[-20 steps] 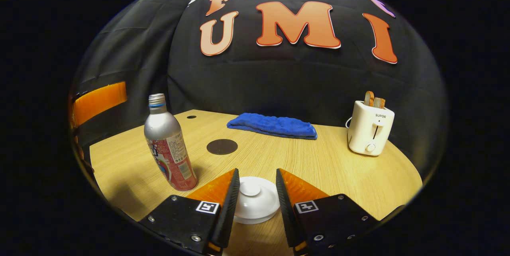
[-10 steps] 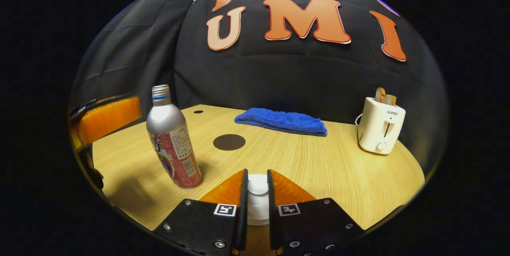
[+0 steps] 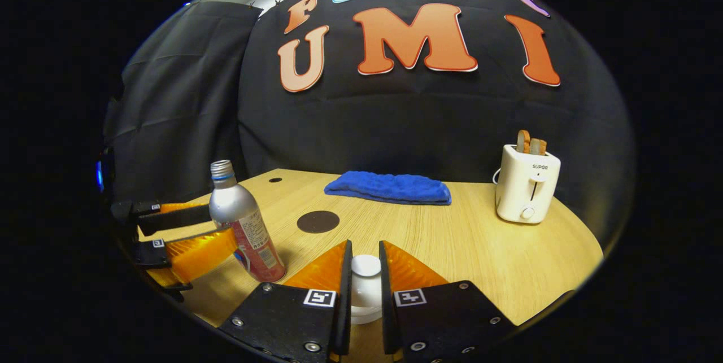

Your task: Open the teacup lid with one hand, grasp the water bottle and pour water into the teacup with the other hand; after pouring, place the water bottle on the coaster and then close the teacup lid.

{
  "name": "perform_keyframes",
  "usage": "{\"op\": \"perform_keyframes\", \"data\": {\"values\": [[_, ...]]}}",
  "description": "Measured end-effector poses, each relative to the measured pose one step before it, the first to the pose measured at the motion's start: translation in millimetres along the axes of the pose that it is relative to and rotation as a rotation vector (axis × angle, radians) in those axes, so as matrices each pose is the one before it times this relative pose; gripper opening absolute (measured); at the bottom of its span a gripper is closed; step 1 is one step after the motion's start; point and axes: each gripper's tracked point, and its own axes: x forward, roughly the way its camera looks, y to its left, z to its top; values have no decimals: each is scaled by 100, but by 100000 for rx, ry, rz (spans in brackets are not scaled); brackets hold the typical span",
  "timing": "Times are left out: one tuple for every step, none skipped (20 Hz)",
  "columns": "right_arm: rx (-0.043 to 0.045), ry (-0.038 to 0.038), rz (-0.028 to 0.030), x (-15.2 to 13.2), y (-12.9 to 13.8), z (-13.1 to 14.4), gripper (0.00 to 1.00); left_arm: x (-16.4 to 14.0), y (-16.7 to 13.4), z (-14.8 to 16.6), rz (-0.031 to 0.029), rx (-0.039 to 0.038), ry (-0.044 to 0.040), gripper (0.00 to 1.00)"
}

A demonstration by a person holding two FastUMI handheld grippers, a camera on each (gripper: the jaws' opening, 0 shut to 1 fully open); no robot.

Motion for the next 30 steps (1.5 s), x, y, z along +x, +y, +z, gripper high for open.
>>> {"op": "perform_keyframes", "data": {"values": [[387, -1884, -1172, -470, -534, 638, 23, 549, 51, -541, -198, -1196, 1753, 94], [296, -747, -670, -310, -397, 338, 23, 503, 130, -471, -1, -853, 1465, 98], [118, -918, -1323, -317, -552, 355, 23, 688, 56, -732, 121, -1230, 2311, 94], [-282, -517, -943, -195, -443, 216, 23, 330, 68, -815, 580, -571, 3046, 98], [-443, -344, -1138, -315, -513, 127, 23, 528, 136, -444, 339, -826, 1611, 97], [-511, -161, -619, -209, -390, 67, 23, 290, 186, -236, 307, -759, 592, 97], [-312, -126, -857, -208, -295, 65, 23, 353, 146, -148, 388, -203, 747, 97], [1, -313, -598, -235, -397, 139, 23, 408, 101, 38, 155, -92, 237, 97], [256, -480, -614, -293, -345, -32, 23, 313, 209, 38, 380, 400, -101, 92], [275, -306, -362, -356, -188, 75, 23, 135, -20, 68, 281, 914, 221, 86], [146, -118, -484, -294, -219, -3, 23, -66, 165, 80, 1479, 731, 282, 88], [-165, -24, -630, -202, -347, -10, 23, -47, 361, -38, 1376, 1113, 537, 87], [-394, -422, -596, -154, -345, -31, 23, -9, 233, 354, 1176, 1874, -1007, 86], [-283, -498, -720, -132, -359, 43, 23, -105, 324, 310, 1597, 2920, -940, 82], [-222, -561, -464, -55, -247, 174, 23, 74, 382, 669, 1970, 3786, -927, 84], [145, -574, -851, 122, -300, 285, 23, -313, 467, 665, 2748, 5779, -916, 84], [340, -132, -616, -142, -277, 150, 23, 39, 487, 573, 2249, 5454, -1093, 88], [139, -714, -802, -202, -466, 137, 23, 21, 298, 219, 1793, 5436, -705, 83], [57, -684, -850, -208, -395, 105, 23, -190, 45, -33, 686, 3689, 256, 79], [114, -458, -693, -138, -335, 135, 23, 53, 80, 230, 554, 3765, -83, 83], [280, -510, -572, -174, -329, 127, 23, -9, 202, 147, 667, 4051, -102, 79], [292, -312, -540, -172, -393, 50, 23, -37, 172, 132, 892, 4587, -236, 79], [565, -381, -627, -138, -388, -4, 23, 148, 290, 304, 1427, 6297, -750, 79], [552, -17, -279, -134, -291, -29, 23, 176, 67, 42, 548, 4154, -250, 83], [845, 61, -183, -52, -202, -89, 23, 62, -42, -50, 275, 2676, 223, 87], [950, 327, -289, -40, -218, -239, 23, 182, -293, -339, 143, 2635, 1068, 79], [431, 134, 276, -84, -42, -169, 23, -51, -69, 53, 895, 2694, -555, 83], [21, 59, 49, -30, -71, -203, 23, 307, -26, 116, 769, 3424, -464, 80], [-165, -96, 35, -159, -163, -6, 23, 6, 55, 93, 1057, 3856, -64, 83], [-57, -126, -247, -67, -203, 47, 23, -253, 102, 75, 1096, 3936, -175, 83]]}}
